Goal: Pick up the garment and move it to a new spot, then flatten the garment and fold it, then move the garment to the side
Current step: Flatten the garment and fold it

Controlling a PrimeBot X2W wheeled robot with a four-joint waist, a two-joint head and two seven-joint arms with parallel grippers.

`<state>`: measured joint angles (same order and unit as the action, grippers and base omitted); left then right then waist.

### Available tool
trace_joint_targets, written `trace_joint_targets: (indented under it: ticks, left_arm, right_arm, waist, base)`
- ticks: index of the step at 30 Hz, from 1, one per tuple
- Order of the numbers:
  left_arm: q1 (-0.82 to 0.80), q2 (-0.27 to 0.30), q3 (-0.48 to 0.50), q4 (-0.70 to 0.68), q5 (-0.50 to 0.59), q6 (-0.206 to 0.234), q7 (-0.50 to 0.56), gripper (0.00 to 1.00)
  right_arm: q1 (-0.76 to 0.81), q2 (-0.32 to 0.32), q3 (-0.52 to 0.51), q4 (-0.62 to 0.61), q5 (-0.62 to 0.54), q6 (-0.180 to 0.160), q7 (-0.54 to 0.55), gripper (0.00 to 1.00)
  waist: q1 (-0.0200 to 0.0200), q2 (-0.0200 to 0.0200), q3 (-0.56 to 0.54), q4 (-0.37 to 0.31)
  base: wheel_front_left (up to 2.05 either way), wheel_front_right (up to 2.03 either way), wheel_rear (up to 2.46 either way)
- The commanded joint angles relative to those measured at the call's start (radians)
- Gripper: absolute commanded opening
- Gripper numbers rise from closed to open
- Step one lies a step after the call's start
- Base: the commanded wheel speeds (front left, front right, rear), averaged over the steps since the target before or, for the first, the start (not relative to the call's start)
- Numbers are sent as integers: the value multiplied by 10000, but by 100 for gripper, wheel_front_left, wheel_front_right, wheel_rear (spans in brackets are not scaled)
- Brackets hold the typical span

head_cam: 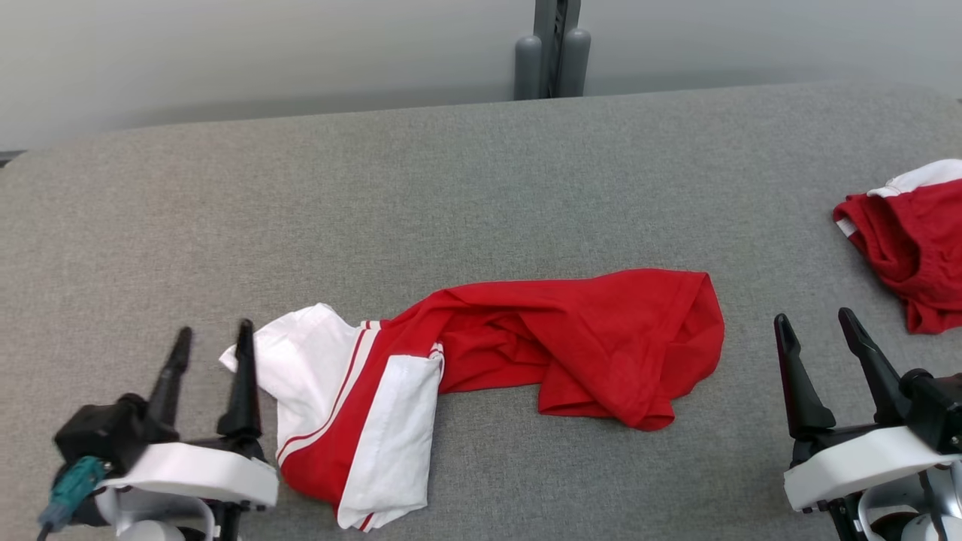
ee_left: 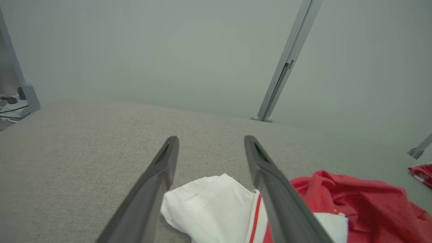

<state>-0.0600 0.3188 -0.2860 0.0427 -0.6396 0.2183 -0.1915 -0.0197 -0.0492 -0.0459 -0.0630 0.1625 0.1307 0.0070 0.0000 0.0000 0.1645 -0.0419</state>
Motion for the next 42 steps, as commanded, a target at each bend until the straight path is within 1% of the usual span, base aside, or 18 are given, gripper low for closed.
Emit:
trace_joint_targets:
  ticks: [1,5,8,12,13,17,22,37,42]
  left_arm:
    - [85,87,269,-215,224,149,-323,100]
    - [333,211,705,-685,643,411,-618,100]
    - [647,353,1022,-962,882,484,-687,100]
    - [1187,543,1344,-1106,1009,281,-729,100]
    - [1187,543,1344,-1106,1009,281,-729,100]
    - [1625,729,1262,-863,967,25,-724,100]
    - [1832,815,1122,-822,906,-76,-548,100]
    - [1602,885,1034,-874,703,-119,-257,100]
    - [983,919,823,-637,436,-464,229,100]
  right_arm:
    - [114,-39,1,-85,-149,1,81,100]
    - [236,-38,20,-156,-272,1,219,100]
    - [330,-39,58,-227,-339,1,288,100]
    - [516,-38,80,-216,-398,1,351,100]
    - [516,-38,80,-216,-398,1,351,100]
    - [621,-38,75,-184,-449,1,446,100]
    - [661,-39,30,-199,-427,1,527,100]
    - [562,-39,85,-157,-213,1,444,100]
    - [415,-38,25,-250,-159,1,423,100]
  waist:
    - [0,0,-178,66]
    - [0,0,-430,85]
    - [0,0,-552,78]
    - [0,0,-747,74]
    - [0,0,-747,74]
    - [0,0,-966,54]
    - [0,0,-1111,81]
    - [0,0,-988,120]
    - [0,0,-716,188]
  base:
    - [0,0,0]
    - [0,0,0]
    - [0,0,0]
    - [0,0,0]
    - [0,0,0]
    - [0,0,0]
    - [0,0,0]
    - [0,0,0]
    - [0,0,0]
